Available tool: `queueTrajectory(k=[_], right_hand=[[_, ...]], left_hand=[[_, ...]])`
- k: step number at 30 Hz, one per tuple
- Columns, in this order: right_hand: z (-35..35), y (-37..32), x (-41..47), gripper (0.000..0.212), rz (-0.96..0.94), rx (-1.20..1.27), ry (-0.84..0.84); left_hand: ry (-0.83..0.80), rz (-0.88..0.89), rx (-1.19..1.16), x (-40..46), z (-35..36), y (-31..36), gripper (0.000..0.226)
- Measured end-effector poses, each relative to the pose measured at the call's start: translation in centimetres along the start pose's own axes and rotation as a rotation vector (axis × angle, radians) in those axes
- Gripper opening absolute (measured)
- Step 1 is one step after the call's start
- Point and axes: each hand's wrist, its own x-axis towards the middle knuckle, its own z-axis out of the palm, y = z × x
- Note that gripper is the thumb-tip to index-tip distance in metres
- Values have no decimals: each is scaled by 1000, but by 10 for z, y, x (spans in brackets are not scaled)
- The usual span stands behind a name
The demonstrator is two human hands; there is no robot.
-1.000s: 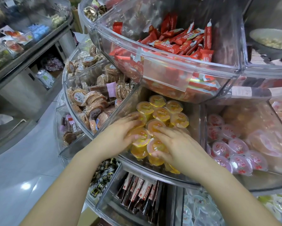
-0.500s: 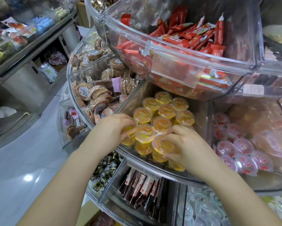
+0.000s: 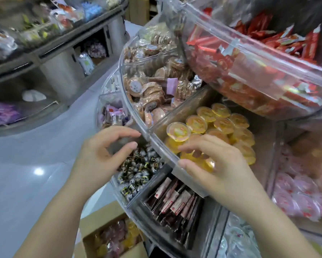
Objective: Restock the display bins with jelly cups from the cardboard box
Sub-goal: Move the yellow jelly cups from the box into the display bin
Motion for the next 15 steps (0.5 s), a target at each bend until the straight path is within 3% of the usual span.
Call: queueTrajectory(k=[3, 7, 12, 15], right_hand=[[67, -37, 4, 18, -74, 238, -269], [207, -42, -17, 27, -79, 156, -752], [389, 36, -95, 34, 221, -93, -1266], [471, 110, -135, 35, 469, -199, -1330]], left_hand=[[185, -258, -68, -66, -32, -38, 12], [357, -724, -163, -185, -40, -122, 24], [339, -1175, -216, -334, 11, -229, 28], [248, -1327, -251, -390, 57, -292, 20]])
